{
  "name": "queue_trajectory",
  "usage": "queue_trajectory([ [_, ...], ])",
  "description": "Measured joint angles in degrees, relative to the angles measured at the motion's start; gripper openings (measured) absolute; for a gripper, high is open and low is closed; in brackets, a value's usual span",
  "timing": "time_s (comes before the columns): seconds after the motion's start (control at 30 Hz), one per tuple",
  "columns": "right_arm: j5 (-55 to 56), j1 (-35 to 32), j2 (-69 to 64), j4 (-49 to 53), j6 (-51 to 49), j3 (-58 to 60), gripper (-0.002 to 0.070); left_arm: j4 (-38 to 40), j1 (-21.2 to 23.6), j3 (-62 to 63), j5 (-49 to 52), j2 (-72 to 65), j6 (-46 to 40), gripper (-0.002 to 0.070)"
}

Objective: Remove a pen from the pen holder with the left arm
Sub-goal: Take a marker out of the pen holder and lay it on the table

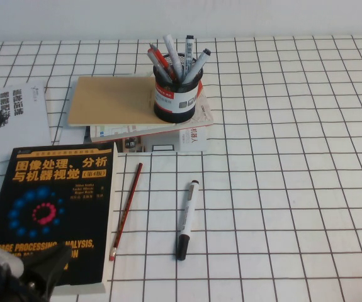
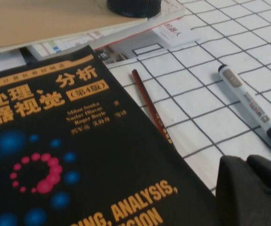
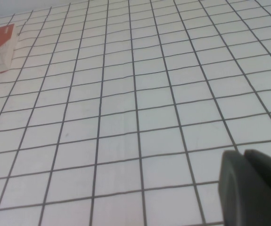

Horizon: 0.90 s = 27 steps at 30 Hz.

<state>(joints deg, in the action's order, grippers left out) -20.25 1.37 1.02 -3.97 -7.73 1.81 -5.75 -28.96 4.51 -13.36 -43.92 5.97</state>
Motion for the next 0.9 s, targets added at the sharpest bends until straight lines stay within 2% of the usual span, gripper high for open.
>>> queue_trajectory([
  [0.2,0.00,0.00,0.00,0.00,0.00,0.00,-0.0016,0.00,1.17,-5.32,0.52,9.42,0.00,-0.0001],
  [0.67,0.00,0.00,0.00,0.00,0.00,0.00,-0.0017,-0.11,22.89,-5.82,15.81,37.72,0.00,-0.0001],
  [0.8,0.00,0.00,0.00,0.00,0.00,0.00,-0.0017,-0.11,25.57,-5.86,20.78,43.96,0.00,-0.0001],
  [0.9,0.00,0.00,0.00,0.00,0.00,0.00,-0.0017,-0.11,25.71,-5.86,24.58,44.39,0.00,-0.0001],
])
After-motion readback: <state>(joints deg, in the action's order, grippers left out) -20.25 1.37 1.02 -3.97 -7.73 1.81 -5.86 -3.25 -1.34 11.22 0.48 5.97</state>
